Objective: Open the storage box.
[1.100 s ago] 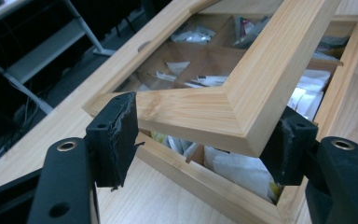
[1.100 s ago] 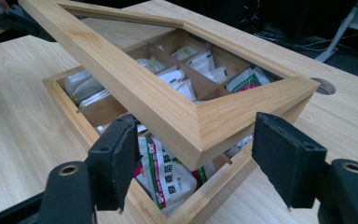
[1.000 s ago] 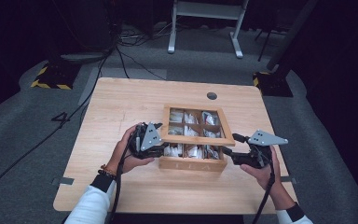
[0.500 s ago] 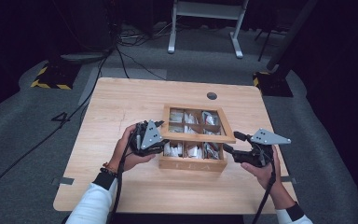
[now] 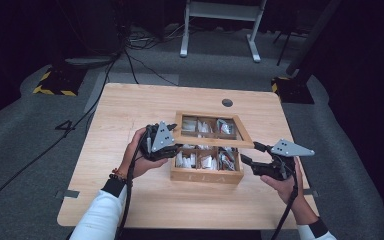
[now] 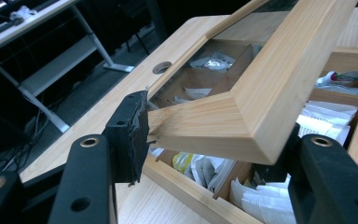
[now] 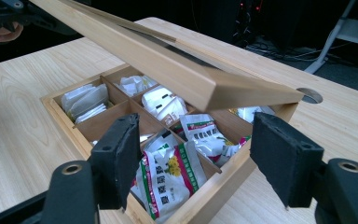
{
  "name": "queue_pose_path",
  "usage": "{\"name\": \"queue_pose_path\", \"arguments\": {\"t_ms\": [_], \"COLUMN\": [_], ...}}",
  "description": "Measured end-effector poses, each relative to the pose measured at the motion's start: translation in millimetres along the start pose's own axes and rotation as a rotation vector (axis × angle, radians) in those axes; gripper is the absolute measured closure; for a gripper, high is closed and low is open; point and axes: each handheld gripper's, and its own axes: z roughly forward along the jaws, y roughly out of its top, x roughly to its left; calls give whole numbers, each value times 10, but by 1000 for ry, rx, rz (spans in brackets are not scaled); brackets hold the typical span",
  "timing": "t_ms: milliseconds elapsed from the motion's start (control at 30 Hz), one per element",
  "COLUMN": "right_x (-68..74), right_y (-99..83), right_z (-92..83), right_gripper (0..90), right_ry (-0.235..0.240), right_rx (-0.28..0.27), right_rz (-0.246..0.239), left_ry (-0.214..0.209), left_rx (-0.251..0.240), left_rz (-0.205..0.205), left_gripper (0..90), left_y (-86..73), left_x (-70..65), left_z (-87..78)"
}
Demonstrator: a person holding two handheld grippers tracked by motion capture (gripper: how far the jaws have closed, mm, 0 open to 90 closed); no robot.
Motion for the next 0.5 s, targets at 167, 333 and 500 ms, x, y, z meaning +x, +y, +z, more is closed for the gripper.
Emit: {"name": "queue_pose_path", "arguments": {"t_ms": [167, 333, 500], "right_x": [-33, -72, -110], "right_y": [-38, -100, -133], "right_z": [-42, -57, -76], "right_gripper": [337, 337, 339], "right_ry": [-12, -20, -34], "right_rx": [4, 25, 35], "right_rz": [2, 2, 1], "left_ry": [-14, -12, -10], "left_rx": [-1, -10, -21], "left_rz": [-8, -11, -19], "left_gripper": [477, 508, 524], "left_y": [35, 73, 117], "left_x": [40, 70, 108], "left_z": [8, 10, 13]}}
